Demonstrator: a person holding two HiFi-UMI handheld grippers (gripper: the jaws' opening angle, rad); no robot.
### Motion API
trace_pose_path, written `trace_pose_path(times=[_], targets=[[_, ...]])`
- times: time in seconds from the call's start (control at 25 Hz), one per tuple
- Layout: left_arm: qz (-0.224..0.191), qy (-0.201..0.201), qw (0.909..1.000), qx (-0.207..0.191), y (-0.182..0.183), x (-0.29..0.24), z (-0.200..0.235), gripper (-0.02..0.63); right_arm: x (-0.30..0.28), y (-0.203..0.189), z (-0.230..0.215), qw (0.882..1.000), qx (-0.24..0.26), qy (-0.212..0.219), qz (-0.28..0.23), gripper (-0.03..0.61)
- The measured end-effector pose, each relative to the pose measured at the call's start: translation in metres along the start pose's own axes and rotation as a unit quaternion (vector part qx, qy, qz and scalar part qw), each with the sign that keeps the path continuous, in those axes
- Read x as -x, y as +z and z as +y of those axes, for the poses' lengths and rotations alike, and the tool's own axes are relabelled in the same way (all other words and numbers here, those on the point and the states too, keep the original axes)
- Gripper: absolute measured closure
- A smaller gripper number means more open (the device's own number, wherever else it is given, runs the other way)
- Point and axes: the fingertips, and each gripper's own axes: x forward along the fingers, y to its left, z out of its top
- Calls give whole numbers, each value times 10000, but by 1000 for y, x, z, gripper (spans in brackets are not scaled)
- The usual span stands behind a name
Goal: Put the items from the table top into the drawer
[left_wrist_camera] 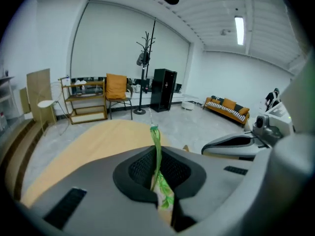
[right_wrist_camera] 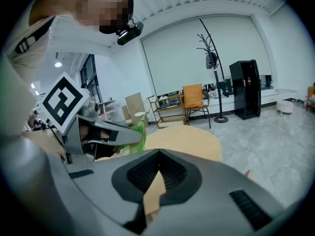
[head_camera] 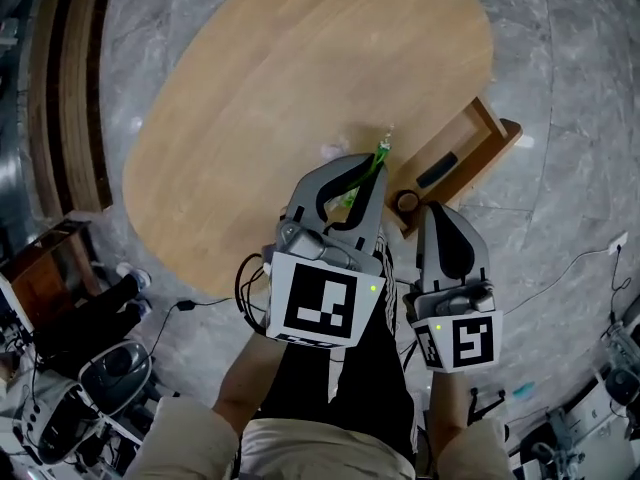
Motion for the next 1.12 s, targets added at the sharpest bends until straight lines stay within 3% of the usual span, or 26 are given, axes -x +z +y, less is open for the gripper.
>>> trace_pose_path(times=[0.16,0.36,0.52,0.64,1.12], targets=[[432,-370,9983,-97,-34,-51,-55,592,23,-19,-38,9987,-283,-407,71,573],[1281,-725,9888,-255,-100,-128,-109,592,48,-40,-92,9948,-521,-867,123,572],[1765,-573,9779,-961,-146,-191,-131,592,69,-62,-132,9910,-699,-1138,118,572],[1840,-559,9723,-1326,-153,-228,-133,592,83,-72,-141,9870,-818,-1382,112,572],[2042,-322,9616,-1806,-159,-329,-139,592,104,-94,-165,9819,-985,-1618,-14,572]])
